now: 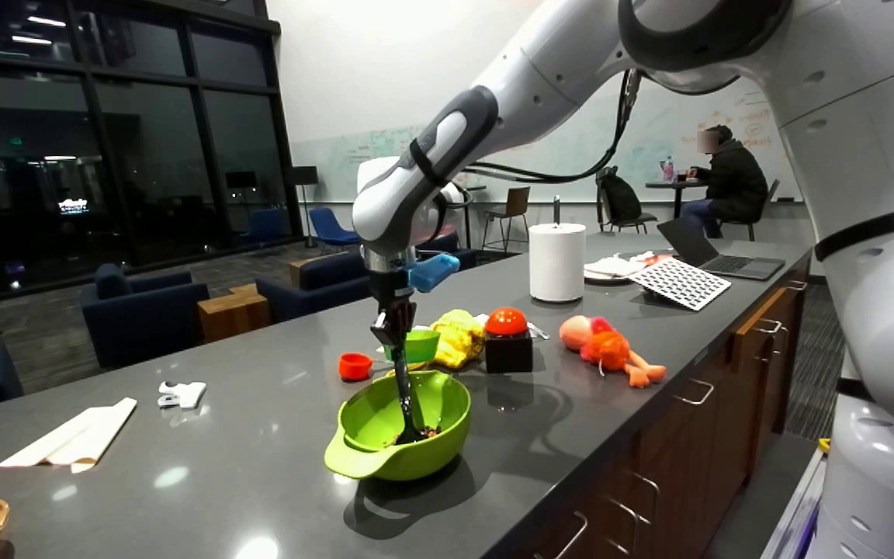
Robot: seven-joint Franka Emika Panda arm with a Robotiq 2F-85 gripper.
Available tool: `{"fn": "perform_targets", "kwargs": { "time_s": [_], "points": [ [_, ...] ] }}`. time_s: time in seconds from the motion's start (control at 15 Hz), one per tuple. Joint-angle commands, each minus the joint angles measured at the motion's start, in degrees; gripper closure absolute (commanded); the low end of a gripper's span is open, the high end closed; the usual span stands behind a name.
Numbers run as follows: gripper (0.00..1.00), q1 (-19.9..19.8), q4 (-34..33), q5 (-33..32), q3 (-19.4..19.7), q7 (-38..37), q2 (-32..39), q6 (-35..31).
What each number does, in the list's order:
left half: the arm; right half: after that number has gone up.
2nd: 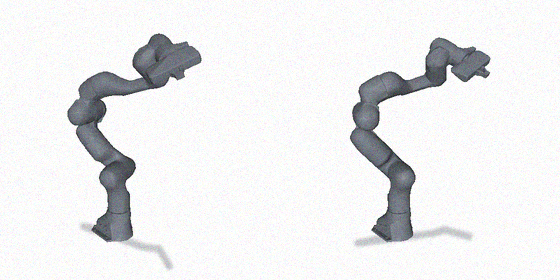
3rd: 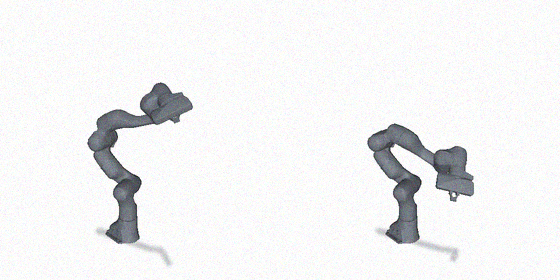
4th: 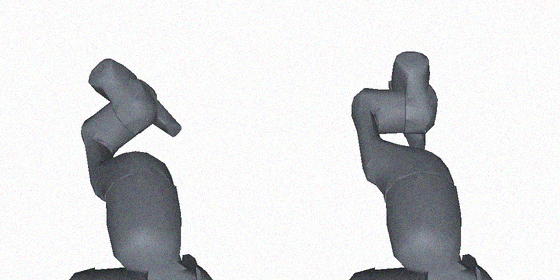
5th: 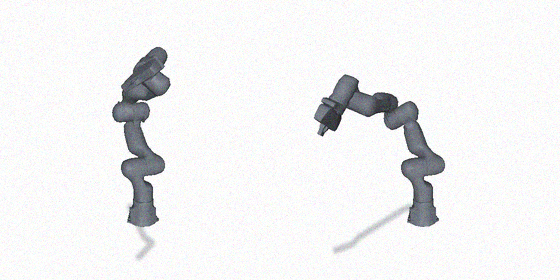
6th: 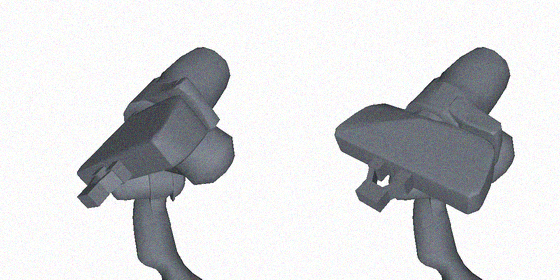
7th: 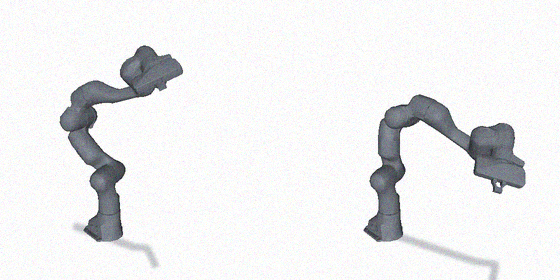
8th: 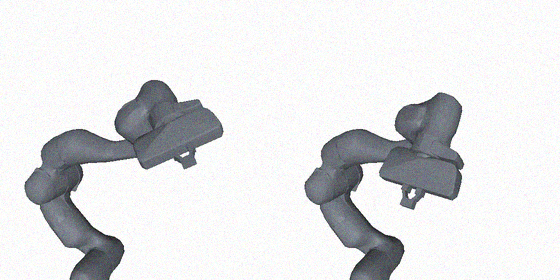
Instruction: Move the green bowl backwards
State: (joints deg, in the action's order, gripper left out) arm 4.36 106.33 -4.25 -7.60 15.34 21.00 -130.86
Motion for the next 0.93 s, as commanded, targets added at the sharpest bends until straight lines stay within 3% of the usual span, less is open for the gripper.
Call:
{"fn": "perform_targets", "kwargs": {
  "time_s": [0.0,0.8,0.87],
  "points": [
    [0.99,-1.1,0.2,2.7,-0.4,2.0,0.2,-0.4],
    [0.99,-2.3,-1.1,8.5,-1.1,5.9,0.6,2.5],
    [0.71,-2.2,-1.2,8.5,-1.1,5.9,0.5,2.6]
  ]
}}
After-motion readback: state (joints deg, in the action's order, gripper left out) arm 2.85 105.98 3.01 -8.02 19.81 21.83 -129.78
